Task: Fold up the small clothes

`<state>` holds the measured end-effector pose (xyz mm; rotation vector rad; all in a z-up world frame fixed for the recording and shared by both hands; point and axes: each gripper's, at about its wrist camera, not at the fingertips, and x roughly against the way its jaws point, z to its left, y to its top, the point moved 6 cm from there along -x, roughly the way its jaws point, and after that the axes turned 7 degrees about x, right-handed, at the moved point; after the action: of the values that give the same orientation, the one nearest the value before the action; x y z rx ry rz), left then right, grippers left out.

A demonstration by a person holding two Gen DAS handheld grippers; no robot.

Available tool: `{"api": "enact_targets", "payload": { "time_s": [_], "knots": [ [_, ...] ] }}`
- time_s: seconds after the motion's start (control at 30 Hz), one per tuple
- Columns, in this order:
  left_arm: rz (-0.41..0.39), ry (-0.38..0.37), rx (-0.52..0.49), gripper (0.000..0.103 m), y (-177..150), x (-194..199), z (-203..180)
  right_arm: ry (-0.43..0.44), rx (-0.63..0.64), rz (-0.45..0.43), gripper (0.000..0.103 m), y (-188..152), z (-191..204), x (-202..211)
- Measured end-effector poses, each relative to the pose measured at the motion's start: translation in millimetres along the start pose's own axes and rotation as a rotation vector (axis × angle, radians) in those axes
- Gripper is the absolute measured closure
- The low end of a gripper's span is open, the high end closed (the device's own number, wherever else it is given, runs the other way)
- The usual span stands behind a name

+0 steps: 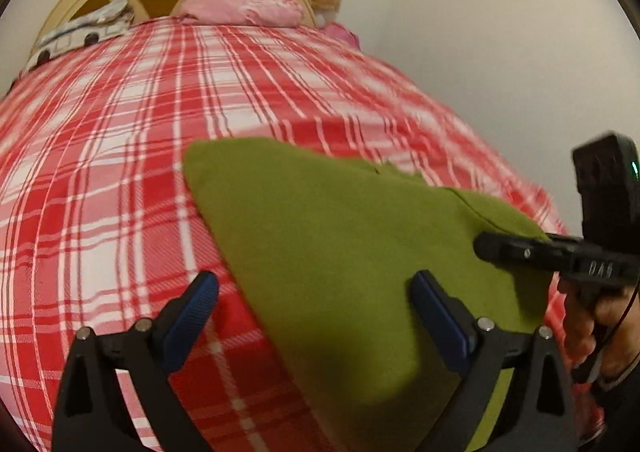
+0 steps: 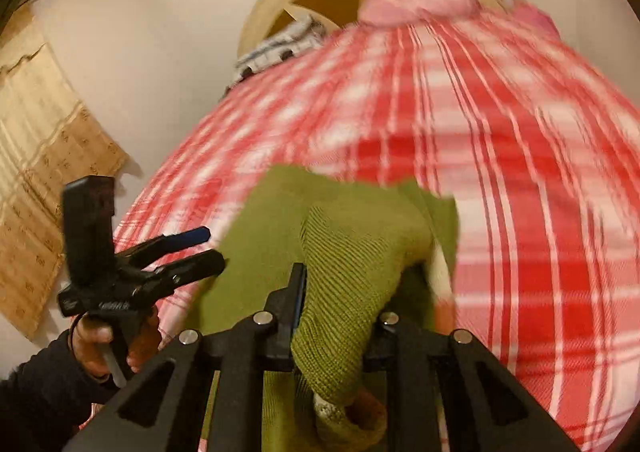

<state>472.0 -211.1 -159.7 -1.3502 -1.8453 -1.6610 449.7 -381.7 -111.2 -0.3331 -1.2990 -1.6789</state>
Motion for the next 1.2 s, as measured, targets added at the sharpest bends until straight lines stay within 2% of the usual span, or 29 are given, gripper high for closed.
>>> {"api": "enact_targets", "payload": {
  "time_s": [0.03, 0.13, 0.2, 0.27, 0.33, 0.37, 0.47, 0.57, 0.67, 0.7, 0.73, 0.87, 0.93, 0.97, 1.0, 1.03, 1.07, 1.13, 1.2],
  "knots": [
    [-0.001, 0.002, -0.007, 0.004, -2, -1, -3, 0.034, -0.035, 0.004, 0.082, -4, -6, -3],
    [-0.001, -0.008, 0.017, 0.004, -2, -1, 0, 0.176, -0.136, -0.007, 0.068, -18, -16, -7],
    [-0.003, -0.004, 0.030, 0.004, 2, -3, 3, 0.283, -0.134, 0.001, 0.046, -29, -5, 0],
    [0.000, -0.014, 0.055, 0.004, 5, -7, 6, 0.339, -0.094, 0.023, 0.043, -40, 7, 4],
    [0.006, -0.027, 0.083, 0.004, 6, -11, 6, 0.348, -0.041, 0.057, 0.043, -51, 19, 6],
    [0.007, -0.036, 0.095, 0.004, 5, -11, 5, 0.328, -0.007, 0.073, 0.046, -55, 23, 6],
    [0.001, -0.047, 0.106, 0.003, 4, -7, 0, 0.231, 0.063, 0.122, 0.094, -60, 35, 7],
    [-0.018, -0.056, 0.084, 0.003, 5, 2, -7, 0.200, 0.105, 0.100, 0.096, -49, 44, 31],
    [-0.028, -0.020, 0.019, 0.003, 3, 2, -14, 0.088, 0.147, 0.109, 0.096, -38, 44, 54],
    [-0.024, -0.007, 0.002, 0.003, 2, 0, -15, 0.028, 0.155, 0.135, 0.096, -40, 38, 55],
    [-0.017, 0.003, -0.008, 0.003, 0, -3, -15, 0.006, 0.149, 0.164, 0.096, -41, 28, 47],
    [-0.023, 0.010, -0.032, 0.000, -8, -4, -18, -0.034, 0.104, 0.346, 0.096, -78, -7, 20],
    [-0.035, 0.019, -0.052, 0.000, -12, -4, -19, -0.004, 0.092, 0.319, 0.095, -76, -12, 23],
    [-0.036, 0.023, -0.056, 0.000, -12, -4, -18, 0.012, 0.080, 0.290, 0.086, -69, -13, 29],
    [-0.034, 0.020, -0.055, 0.000, -12, -5, -18, 0.012, 0.068, 0.266, 0.059, -60, -16, 34],
    [-0.029, 0.016, -0.051, 0.000, -12, -6, -17, 0.000, 0.059, 0.235, 0.042, -50, -19, 38],
    [-0.026, 0.016, -0.048, 0.000, -11, -6, -17, -0.019, 0.050, 0.206, 0.020, -37, -24, 41],
    [-0.027, 0.017, -0.047, 0.000, -11, -7, -18, -0.054, 0.023, 0.139, 0.020, -8, -36, 43],
    [-0.032, 0.024, -0.047, 0.000, -12, -7, -18, -0.114, 0.047, 0.115, 0.020, 15, -40, 30]
  ]
}}
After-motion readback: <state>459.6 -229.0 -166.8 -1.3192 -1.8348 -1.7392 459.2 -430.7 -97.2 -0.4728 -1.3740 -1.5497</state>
